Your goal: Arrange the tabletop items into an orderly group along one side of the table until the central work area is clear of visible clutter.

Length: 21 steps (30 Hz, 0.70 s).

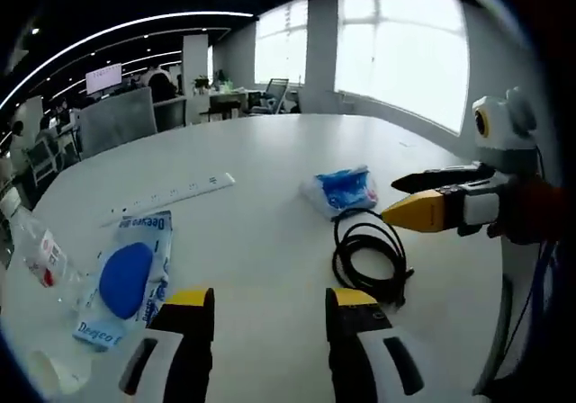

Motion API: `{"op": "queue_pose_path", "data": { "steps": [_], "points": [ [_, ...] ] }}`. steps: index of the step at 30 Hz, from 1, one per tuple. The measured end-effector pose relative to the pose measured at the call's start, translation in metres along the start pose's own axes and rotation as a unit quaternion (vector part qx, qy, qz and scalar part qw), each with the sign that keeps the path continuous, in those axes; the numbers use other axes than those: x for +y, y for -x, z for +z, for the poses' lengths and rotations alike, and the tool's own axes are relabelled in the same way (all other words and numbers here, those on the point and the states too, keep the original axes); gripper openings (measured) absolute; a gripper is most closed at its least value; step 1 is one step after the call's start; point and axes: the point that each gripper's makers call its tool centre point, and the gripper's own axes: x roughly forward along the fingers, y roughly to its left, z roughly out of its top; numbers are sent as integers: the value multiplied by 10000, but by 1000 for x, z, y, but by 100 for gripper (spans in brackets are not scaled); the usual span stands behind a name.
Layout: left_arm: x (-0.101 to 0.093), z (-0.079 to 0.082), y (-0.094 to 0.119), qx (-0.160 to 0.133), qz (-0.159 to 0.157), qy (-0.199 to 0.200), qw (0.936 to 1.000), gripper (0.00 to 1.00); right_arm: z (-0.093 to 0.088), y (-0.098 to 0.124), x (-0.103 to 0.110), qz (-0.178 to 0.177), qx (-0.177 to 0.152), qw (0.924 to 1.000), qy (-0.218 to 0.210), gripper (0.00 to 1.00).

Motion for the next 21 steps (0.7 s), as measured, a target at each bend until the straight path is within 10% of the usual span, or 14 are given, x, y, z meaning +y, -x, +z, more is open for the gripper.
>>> {"op": "queue_pose_path", "data": {
  "steps": [21],
  "points": [
    [69, -50, 31, 36, 1480, 1780, 9728, 58, 57, -63, 52, 1199, -48, 9888, 892, 72]
  ]
}}
